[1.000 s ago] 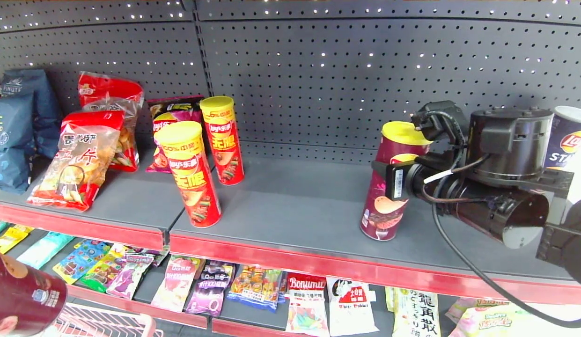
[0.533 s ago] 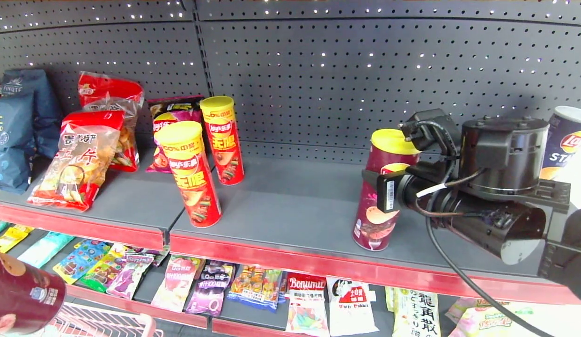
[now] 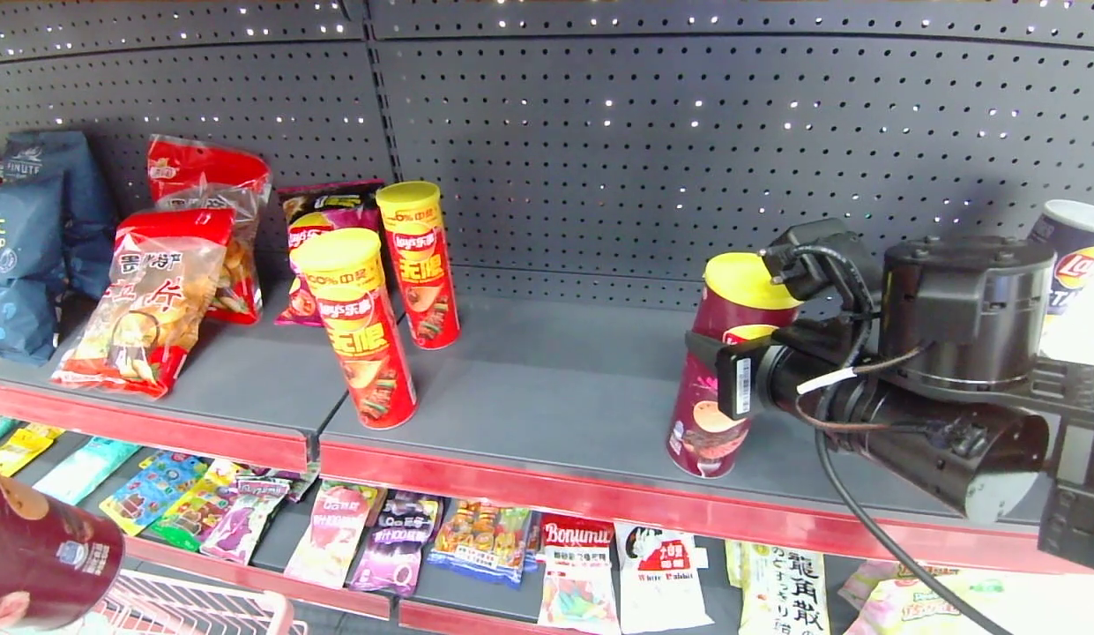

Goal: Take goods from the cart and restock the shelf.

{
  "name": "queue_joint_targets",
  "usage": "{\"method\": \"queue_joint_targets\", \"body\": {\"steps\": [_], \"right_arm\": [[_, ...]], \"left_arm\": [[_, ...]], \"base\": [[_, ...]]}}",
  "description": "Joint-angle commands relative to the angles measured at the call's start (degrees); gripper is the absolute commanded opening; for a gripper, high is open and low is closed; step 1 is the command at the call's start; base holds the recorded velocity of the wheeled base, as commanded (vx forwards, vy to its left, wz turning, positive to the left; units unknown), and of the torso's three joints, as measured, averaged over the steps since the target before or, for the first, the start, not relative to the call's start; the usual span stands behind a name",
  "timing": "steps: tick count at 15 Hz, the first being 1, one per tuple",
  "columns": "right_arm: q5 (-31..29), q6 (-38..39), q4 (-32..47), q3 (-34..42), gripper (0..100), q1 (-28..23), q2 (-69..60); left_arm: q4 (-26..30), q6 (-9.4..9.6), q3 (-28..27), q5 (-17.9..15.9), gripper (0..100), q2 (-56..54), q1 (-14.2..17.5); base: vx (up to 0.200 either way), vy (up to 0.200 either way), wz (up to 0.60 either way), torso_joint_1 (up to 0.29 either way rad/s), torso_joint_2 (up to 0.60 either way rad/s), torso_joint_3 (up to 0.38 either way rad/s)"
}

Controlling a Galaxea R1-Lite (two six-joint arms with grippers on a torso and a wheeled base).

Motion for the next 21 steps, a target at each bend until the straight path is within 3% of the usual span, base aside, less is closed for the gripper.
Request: {"method": "queue_joint_targets", "body": {"steps": [1, 9, 10, 17, 21], "right_arm": [[0.06, 0.02, -0.01, -0.01, 0, 0.83, -0.01], [-0.03, -0.15, -0.01, 0.17, 0, 1.27, 0.08], [-0.03, -0.15, -0.01, 0.17, 100, 1.27, 0.08], [-0.12, -0.86, -0.01, 0.43, 100, 1.27, -0.89], [-0.82, -0.51, -0.01, 5.18, 100, 2.32, -5.46]], "left_arm": [[0.0, 0.02, -0.02, 0.01, 0, 0.1, 0.07], [0.0, 0.02, 0.16, 0.01, 0, 0.1, -0.01], [0.0, 0.02, 0.16, -0.08, 0, 0.01, -0.01], [0.0, 0.02, 0.34, -0.08, 0, -0.25, 0.07], [0.09, 0.02, 0.34, -0.08, 0, -0.17, 0.07]], "base": [[0.0, 0.0, 0.0, 0.0, 0.0, 0.0], [0.0, 0.0, 0.0, 0.0, 0.0, 0.0], [0.0, 0.0, 0.0, 0.0, 0.0, 0.0], [0.0, 0.0, 0.0, 0.0, 0.0, 0.0], [0.0, 0.0, 0.0, 0.0, 0.0, 0.0]]}}
